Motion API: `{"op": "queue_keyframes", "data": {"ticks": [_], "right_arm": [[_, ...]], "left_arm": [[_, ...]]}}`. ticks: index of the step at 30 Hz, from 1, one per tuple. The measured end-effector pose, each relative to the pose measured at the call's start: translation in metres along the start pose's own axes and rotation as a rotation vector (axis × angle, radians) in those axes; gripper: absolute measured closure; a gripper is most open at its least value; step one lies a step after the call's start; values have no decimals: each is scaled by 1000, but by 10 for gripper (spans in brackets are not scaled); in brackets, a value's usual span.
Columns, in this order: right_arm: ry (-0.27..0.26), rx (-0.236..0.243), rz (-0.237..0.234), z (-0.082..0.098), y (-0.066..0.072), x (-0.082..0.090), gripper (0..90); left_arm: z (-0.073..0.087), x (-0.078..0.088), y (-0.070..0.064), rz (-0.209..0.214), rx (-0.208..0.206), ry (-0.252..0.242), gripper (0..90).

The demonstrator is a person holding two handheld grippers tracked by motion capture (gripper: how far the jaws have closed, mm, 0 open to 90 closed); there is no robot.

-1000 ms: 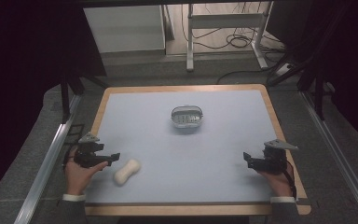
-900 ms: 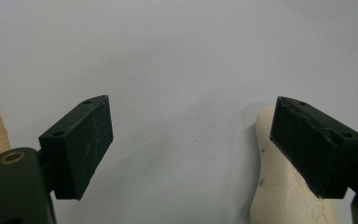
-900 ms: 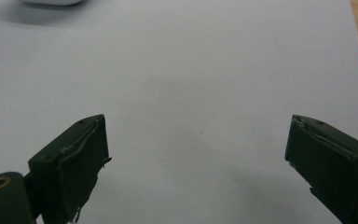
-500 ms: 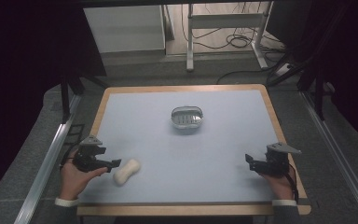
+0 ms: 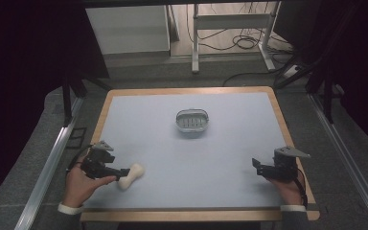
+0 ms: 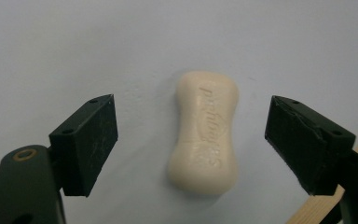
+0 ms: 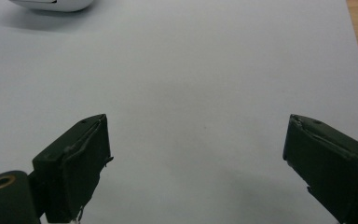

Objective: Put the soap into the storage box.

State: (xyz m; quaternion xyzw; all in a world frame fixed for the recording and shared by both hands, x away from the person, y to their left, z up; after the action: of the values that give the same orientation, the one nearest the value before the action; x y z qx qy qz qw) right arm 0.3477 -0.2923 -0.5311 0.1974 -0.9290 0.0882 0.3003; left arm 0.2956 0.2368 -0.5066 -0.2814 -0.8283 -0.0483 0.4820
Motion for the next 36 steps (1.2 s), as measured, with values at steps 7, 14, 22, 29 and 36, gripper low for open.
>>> {"op": "queue_keyframes", "data": {"ticks": [7, 14, 22, 29, 36], "right_arm": [[4, 8, -1, 0, 2, -1, 69], [20, 17, 5, 2, 4, -4, 69], [24, 21, 21, 2, 3, -4, 69], [28, 27, 41, 3, 2, -4, 69], [24, 34, 54, 3, 3, -5, 69]], "left_arm": [[-1, -20, -7, -36, -8, 111, 230], [1, -37, -11, -37, -28, 177, 283], [4, -48, -10, -59, -34, 227, 355], [6, -52, -12, -76, -53, 241, 493], [3, -50, -8, -100, -60, 236, 497]]}}
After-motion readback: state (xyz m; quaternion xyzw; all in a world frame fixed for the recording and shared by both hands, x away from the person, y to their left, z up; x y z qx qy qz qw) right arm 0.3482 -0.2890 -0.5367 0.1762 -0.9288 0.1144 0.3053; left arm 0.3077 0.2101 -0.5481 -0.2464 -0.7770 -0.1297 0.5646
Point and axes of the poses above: each handheld gripper's, and its own axes: x roughly backward along the jaws, z roughly out of its underside, y roughly to its left, the point moved 4 cm from there along -x, roughly forward along the jaws, and after that the axes turned 5 degrees about x, right-handed, at the moved point
